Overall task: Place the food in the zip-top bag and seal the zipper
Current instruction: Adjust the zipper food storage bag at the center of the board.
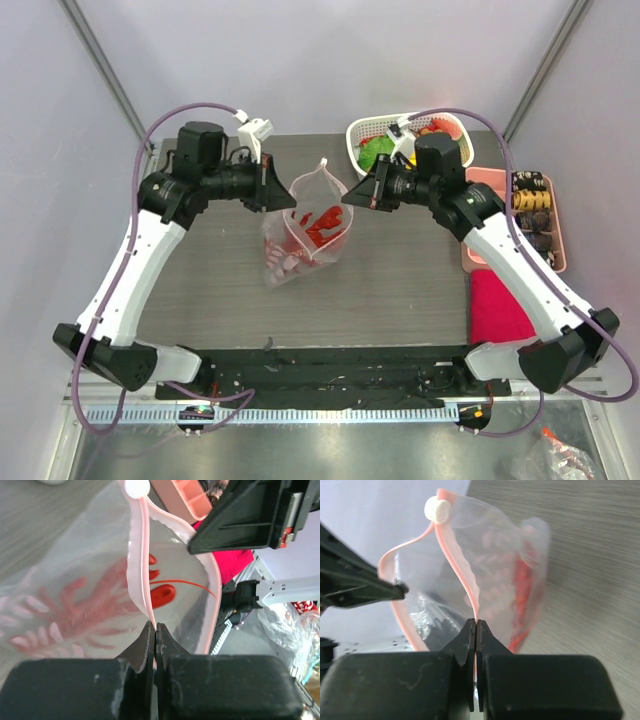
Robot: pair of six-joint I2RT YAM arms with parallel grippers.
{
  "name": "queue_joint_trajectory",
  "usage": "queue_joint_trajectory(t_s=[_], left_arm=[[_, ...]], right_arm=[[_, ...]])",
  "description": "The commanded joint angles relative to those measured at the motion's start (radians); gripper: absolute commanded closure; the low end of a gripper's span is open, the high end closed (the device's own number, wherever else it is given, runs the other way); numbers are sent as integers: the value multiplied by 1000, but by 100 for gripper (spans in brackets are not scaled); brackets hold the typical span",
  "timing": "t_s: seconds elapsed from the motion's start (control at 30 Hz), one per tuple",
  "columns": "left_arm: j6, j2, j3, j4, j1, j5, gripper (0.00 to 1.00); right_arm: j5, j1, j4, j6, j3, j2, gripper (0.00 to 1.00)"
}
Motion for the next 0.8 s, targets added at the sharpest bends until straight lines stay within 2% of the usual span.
queue_joint_trajectory(t_s=[0.0, 0.13, 0.3, 0.33, 0.4, 0.43, 0.53, 0.73, 0.77], left_arm=[[-1, 67, -38, -41, -10, -31, 100], [-20, 102, -51, -21, -4, -83, 100], [-95, 130, -47, 45, 18, -77, 100], [-101, 142, -46, 60, 25, -75, 100], [-133, 153, -35, 73, 36, -62, 100], [-144, 165, -31, 77, 50, -45, 100], [-165, 184, -15, 85, 74, -22, 100], [-162, 193, 0, 99, 85, -19, 100], [-162, 194, 2, 103, 85, -19, 100]], right_arm=[[114, 2, 14, -102, -35, 68, 99], [163, 1, 23, -155, -46, 100, 99], [242, 1, 20, -238, -48, 103, 99], [249, 1, 17, -255, -46, 102, 96], [266, -4, 13, -274, -42, 93, 74], [272, -8, 8, -292, -37, 90, 60], [289, -42, 4, -329, -17, 71, 45], [177, -235, 4, -474, 73, 122, 37], [170, -263, 0, -546, 105, 140, 35]])
